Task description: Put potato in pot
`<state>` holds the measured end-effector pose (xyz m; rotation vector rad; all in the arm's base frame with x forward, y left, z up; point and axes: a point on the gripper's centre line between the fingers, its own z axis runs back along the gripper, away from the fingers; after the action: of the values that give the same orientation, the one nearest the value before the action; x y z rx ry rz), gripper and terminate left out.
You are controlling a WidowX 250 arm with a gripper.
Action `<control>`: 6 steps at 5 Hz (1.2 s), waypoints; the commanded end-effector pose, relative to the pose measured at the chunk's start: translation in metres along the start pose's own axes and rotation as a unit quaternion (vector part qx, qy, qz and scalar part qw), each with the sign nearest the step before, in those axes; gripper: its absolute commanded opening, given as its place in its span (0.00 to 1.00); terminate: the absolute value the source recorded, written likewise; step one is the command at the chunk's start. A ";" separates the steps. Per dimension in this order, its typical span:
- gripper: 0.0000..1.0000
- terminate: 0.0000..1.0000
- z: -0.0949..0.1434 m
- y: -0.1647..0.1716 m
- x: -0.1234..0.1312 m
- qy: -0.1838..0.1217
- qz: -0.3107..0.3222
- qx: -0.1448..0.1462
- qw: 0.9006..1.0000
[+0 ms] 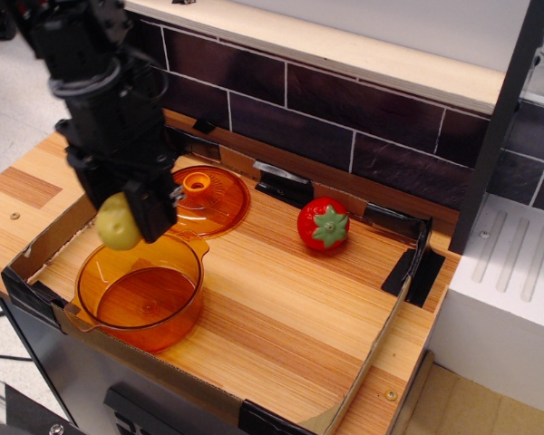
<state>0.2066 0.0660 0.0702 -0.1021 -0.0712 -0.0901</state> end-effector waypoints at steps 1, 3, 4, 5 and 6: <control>0.00 0.00 0.008 -0.008 -0.012 -0.015 -0.025 0.011 1.000; 1.00 0.00 0.008 -0.007 -0.006 -0.010 -0.023 0.022 0.999; 1.00 0.00 0.016 -0.006 0.005 0.013 0.006 0.000 1.000; 1.00 0.00 0.043 -0.014 0.014 0.015 0.025 0.039 0.999; 1.00 0.00 0.071 -0.020 0.025 0.017 0.047 0.030 0.998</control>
<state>0.2240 0.0470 0.1270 -0.0568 0.0155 -0.0034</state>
